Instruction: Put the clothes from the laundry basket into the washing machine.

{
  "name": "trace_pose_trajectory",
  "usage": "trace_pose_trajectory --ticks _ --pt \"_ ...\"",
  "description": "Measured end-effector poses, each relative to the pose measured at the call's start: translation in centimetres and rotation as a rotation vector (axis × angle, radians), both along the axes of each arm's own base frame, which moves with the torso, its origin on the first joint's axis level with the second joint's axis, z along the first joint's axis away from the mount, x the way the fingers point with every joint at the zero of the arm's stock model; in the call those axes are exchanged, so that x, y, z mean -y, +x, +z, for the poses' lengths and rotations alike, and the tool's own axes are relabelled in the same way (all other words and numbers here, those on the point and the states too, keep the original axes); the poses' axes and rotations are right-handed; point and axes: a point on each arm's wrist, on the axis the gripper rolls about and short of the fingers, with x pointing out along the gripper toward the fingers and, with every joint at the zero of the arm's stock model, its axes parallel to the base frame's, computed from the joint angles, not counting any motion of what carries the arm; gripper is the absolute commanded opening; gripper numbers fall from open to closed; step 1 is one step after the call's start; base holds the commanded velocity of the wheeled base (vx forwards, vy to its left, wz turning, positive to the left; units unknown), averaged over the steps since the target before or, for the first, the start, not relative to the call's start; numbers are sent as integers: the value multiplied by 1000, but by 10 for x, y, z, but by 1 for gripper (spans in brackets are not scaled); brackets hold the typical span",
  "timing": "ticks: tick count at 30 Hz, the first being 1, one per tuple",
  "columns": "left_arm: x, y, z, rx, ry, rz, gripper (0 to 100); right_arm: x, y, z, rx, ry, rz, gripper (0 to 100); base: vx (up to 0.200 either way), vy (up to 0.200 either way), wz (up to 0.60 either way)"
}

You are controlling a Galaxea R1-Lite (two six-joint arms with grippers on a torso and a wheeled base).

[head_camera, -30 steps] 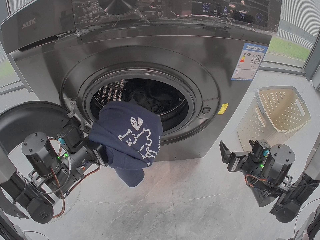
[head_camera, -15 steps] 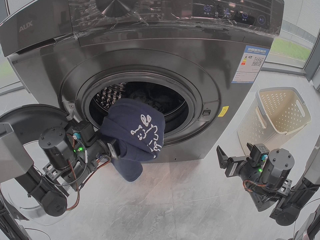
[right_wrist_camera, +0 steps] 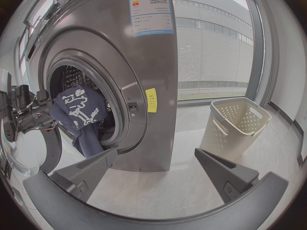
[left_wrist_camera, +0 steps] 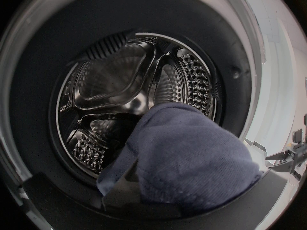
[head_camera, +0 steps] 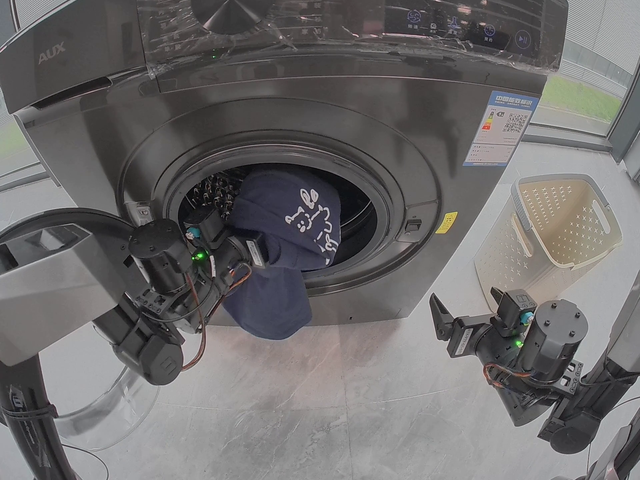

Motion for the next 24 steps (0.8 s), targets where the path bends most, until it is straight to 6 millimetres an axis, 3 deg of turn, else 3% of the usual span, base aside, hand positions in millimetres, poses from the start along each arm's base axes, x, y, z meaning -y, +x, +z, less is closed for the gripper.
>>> trace_pose_trajectory --ticks 15,24 --pt "34 71 -1 42 -29 29 0 -1 0 1 3 1 3 100 0 0 0" --pt "49 106 15 50 -51 68 0 -2 0 1 4 -4 6 100 0 0 0"
